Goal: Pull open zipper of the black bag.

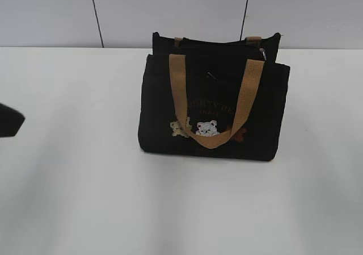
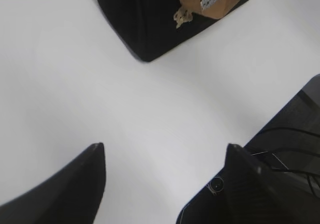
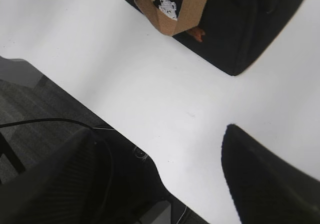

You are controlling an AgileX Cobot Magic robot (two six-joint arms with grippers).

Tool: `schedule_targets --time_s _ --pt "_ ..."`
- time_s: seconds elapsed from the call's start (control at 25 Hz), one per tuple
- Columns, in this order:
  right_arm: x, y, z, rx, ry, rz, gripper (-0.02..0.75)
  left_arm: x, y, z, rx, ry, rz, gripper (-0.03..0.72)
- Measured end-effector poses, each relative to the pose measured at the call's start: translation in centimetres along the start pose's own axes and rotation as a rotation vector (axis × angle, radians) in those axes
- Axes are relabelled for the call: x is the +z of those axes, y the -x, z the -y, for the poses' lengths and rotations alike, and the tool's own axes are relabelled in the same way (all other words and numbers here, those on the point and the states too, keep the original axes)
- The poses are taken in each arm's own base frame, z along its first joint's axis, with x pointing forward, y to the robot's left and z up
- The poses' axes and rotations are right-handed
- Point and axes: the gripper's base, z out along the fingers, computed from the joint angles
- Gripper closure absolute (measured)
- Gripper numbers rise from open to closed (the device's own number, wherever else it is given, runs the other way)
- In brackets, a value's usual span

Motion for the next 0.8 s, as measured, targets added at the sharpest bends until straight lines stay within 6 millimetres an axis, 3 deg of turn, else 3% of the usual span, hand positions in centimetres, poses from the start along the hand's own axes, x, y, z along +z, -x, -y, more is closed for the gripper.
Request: schedule_targets --time_s 0.4,0.6,0.8 --pt "-3.6 -7.1 -5.0 0.071 -0.119 0.145 0.145 -6.6 -6.7 3.2 -0.138 0.220 0.037 0.165" --pt "-5.4 -10.3 -6.6 0.094 -0.255 0.240 0.145 -7.6 -9.6 4.2 -0.225 0.271 0.070 0.165" --pt "-5.4 -13.8 -6.7 0.122 -0.392 0.274 0.146 -8.2 -12.4 5.6 -0.247 0.292 0.180 0.165"
